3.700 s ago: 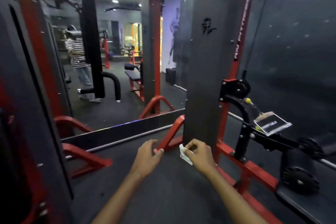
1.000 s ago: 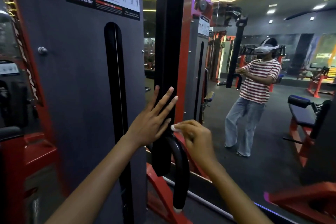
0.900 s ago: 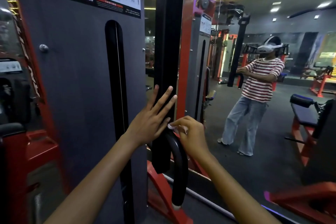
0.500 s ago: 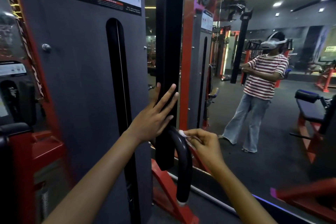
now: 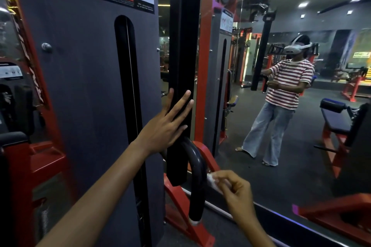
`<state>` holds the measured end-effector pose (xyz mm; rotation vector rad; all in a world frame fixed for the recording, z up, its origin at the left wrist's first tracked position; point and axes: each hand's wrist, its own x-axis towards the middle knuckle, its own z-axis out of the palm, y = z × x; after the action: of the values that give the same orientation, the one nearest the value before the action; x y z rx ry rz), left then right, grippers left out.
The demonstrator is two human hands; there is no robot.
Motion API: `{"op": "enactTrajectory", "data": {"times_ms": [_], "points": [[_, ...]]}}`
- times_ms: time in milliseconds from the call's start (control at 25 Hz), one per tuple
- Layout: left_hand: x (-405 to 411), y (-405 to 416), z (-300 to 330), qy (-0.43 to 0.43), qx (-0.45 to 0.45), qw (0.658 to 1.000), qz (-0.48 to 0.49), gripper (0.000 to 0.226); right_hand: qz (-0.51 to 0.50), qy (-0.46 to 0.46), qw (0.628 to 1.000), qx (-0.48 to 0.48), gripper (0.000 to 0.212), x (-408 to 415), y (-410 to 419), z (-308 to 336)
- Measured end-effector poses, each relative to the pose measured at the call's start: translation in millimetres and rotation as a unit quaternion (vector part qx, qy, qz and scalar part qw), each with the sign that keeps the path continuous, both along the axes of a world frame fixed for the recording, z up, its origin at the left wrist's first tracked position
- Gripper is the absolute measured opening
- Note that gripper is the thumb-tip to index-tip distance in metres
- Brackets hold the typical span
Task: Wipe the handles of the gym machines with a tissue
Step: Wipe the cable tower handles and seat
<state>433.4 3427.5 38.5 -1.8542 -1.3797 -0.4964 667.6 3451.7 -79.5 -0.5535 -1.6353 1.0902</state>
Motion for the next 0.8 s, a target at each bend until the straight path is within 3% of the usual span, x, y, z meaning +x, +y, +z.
{"op": "enactTrajectory", "data": {"times_ms": [80,120,240,320,360,560,800], "points": [[-3,3,0,0.020,0.011,1.000,0.012,0.063,-0.083,-0.029,0.984,0.157,0.034,-3,5,38],[-4,4,0,0.026,0.017,0.999,0.014,0.062,-0.116,-0.057,0.958,0.258,0.027,-9,5,60],[-9,10,1,0.036,0.025,0.999,-0.001,0.060,-0.139,-0.188,0.816,0.529,0.011,-41,5,97],[-16,14,2,0.051,0.025,0.998,-0.032,0.057,-0.140,-0.283,0.711,0.628,0.009,-63,9,94],[-21,16,4,0.065,0.023,0.996,-0.049,0.056,-0.142,-0.319,0.683,0.642,0.011,-71,12,92],[-33,28,12,0.106,0.063,0.987,-0.105,0.053,-0.197,-0.396,0.629,0.639,0.017,-80,7,88],[-30,46,9,0.086,0.094,0.978,-0.163,0.045,-0.257,-0.392,0.637,0.612,0.012,-42,-13,60]]}}
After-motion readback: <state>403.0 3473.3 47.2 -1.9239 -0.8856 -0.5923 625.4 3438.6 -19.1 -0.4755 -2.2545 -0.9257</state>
